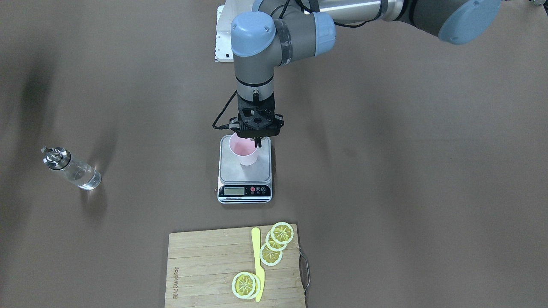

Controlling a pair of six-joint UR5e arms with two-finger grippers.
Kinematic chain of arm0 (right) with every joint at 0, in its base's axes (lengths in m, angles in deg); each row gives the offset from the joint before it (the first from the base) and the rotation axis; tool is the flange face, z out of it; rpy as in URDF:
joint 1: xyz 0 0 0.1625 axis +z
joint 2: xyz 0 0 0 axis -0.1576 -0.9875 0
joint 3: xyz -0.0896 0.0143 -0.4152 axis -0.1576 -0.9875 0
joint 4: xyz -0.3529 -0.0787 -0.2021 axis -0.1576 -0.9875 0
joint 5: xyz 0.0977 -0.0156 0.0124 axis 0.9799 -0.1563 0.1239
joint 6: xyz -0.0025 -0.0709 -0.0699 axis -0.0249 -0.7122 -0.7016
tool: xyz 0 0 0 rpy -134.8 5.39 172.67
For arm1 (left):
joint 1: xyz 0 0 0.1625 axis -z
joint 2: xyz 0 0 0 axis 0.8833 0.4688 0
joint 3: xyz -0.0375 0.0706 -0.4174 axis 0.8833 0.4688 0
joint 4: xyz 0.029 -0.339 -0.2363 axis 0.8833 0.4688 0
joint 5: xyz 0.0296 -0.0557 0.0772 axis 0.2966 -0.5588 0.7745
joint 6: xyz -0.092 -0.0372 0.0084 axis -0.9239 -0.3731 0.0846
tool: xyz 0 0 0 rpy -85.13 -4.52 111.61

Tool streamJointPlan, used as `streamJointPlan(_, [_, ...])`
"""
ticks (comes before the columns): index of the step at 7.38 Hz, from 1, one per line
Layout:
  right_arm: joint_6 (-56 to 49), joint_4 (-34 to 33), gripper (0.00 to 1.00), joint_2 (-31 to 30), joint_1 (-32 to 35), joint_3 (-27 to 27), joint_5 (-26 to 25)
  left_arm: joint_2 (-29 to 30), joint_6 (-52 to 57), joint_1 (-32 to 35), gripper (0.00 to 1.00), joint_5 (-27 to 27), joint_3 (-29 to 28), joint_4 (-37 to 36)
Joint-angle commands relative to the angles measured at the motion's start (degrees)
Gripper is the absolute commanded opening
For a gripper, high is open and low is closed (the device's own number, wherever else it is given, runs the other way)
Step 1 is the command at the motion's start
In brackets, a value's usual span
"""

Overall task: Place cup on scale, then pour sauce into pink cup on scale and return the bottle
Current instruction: 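Lift the pink cup with the left gripper and carry it over the scale, then lower the pink cup onto the scale and open the left gripper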

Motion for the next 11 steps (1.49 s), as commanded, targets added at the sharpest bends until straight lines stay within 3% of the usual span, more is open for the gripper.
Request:
streamJointPlan(1, [0.09, 0.02, 1.0, 0.0, 0.0, 0.0, 0.0, -0.48, 0.0, -0.12, 0.0, 0.0, -0.08, 1.34])
streamJointPlan(6, [0.09, -0.07, 1.0, 0.0, 0.0, 0.0, 0.0, -1.1, 0.09, -0.12, 0.0, 0.09, -0.17, 3.11])
streamJointPlan(7, [0.09, -0.07, 1.0, 0.0, 0.0, 0.0, 0.0, -1.18, 0.35, -0.21, 0.21, 0.09, -0.26, 3.19])
streamJointPlan(9, [0.09, -0.07, 1.0, 0.09, 0.0, 0.0, 0.0, -1.27, 0.44, -0.21, 0.49, 0.35, -0.44, 4.15])
streamJointPlan(11, [0.09, -0.07, 1.0, 0.09, 0.0, 0.0, 0.0, -1.62, 6.12, -0.03, 0.95, 0.53, 0.96, 4.08])
